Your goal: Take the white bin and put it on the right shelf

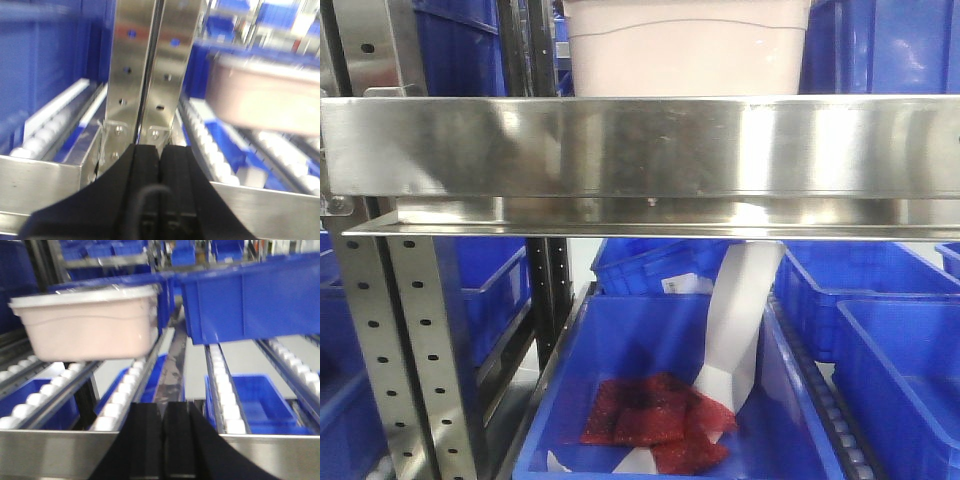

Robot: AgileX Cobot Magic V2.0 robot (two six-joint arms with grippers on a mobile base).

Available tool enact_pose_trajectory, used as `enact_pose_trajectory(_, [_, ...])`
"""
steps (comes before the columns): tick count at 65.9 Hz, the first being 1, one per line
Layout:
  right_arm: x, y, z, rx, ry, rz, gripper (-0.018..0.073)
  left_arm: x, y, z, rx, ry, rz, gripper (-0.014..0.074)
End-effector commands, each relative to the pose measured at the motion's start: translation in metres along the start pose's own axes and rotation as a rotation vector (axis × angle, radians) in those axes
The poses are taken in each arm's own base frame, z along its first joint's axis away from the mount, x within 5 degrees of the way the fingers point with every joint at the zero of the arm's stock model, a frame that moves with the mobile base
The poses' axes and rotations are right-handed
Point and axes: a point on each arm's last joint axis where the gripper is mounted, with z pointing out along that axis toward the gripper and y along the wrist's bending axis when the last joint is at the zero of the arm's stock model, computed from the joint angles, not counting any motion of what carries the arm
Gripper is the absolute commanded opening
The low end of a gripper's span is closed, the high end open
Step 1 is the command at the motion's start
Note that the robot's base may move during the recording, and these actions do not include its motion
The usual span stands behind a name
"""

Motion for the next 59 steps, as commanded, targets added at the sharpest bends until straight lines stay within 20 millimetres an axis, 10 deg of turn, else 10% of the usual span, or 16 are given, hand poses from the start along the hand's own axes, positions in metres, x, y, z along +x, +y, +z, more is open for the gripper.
enact_pose_trajectory(1, [-0.007,0.004,-0.013,-0.001,-0.086,-0.008,0.0056,-0.012,0.000,-0.017,-0.007,-0.125,0.001,-0.0117])
enact_pose_trajectory(59, [0.001,0.026,-0.032,-0.188,-0.047,-0.046,0.0056,-0.010,-0.007,-0.044,0.060,-0.172,0.010,-0.0117])
